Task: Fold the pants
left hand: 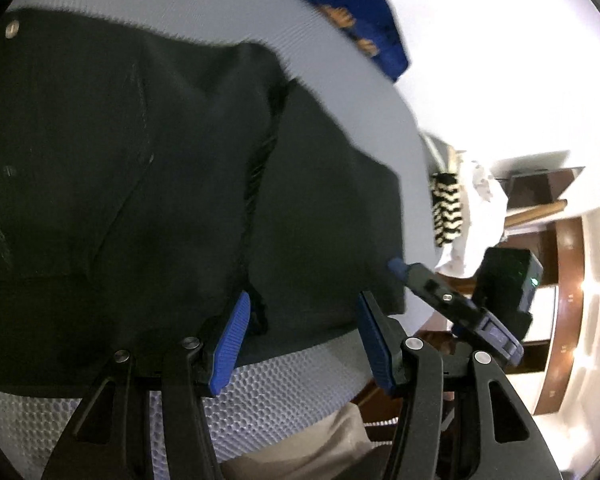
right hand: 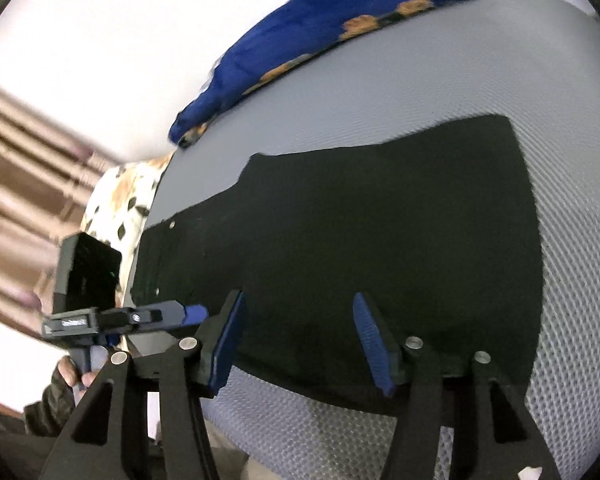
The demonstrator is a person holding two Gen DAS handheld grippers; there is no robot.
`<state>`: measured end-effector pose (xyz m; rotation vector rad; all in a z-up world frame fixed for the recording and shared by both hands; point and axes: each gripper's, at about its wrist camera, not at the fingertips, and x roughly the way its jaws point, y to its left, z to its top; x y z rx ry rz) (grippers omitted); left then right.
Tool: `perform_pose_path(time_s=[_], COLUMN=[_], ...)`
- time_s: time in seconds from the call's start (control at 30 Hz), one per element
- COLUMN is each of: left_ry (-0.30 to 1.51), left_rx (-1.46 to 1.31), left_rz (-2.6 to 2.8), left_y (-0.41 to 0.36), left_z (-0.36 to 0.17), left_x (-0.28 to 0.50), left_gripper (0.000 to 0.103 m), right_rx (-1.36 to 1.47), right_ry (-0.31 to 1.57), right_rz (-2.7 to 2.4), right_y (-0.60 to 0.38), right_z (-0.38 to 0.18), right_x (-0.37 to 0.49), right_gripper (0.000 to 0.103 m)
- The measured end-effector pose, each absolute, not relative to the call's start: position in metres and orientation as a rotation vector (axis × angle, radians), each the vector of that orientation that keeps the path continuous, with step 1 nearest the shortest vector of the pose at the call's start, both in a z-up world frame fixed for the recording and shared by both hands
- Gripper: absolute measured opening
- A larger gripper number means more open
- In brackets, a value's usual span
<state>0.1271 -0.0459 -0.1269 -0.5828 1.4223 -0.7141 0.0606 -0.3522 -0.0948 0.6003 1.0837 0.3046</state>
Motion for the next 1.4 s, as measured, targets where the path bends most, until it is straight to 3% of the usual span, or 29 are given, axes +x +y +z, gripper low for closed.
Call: perform_pose_path(time_s=[0.47,0.5,0.53,0.57,0.63,0.83,1.0,1.07,1.2,1.4], left_ry=[1.510,1.510,1.514,1.518,1.511,1.404,1.450,1.446,1.376,1.196], left_rx=[-0.646,-0.626,-0.597,-0.562,-0.519,-0.442,-0.403,-0.413,-0.300,-0.215], left_rz=[-0.700,-0.725,-0.736,-0.729,-0.729,-0.773,-0.717,-0.716,-0.677,-0.611], left_y=[-0.070,-0.075,-0.080,-0.085,-0.090,-0.080,-0.076,-0.077,-0.077,-0.068], left_z=[-0.157,-0.156,-0.157,-0.159,-0.160,-0.128,-0.151,-0.151,-0.133,-0.100], left_x=[0.123,0.122,0.120,0.118,0.112,0.099,0.103,0.104,0.102,0.120], left_gripper=[0.050,0.045,0.027,0.017,0.009,0.008,0.008,0.010,0.025,0.026], right_rx=[0.684,0.691,0.690,0.684,0.659,0.535,0.478,0.449,0.408,0.320], right_ry=[1.046,1.050,1.053,1.062,1.085,1.121,1.168,1.168,1.172,1.105], right_rz=[0.267,0.260,0.255,0.244,0.216,0.147,0.110,0.102,0.106,0.037], right_y=[-0.371,-0.372,-0.373,-0.373,-0.371,-0.367,-0.366,-0.362,-0.358,-0.372], right_z=[-0.103,-0.105,-0.106,-0.107,-0.109,-0.103,-0.116,-0.118,-0.111,-0.096], right_x=[0.062,0.062,0.061,0.061,0.062,0.058,0.059,0.059,0.066,0.093], right_gripper=[0.054,0.054,0.054,0.054,0.054,0.054,0.052,0.052,0.052,0.052])
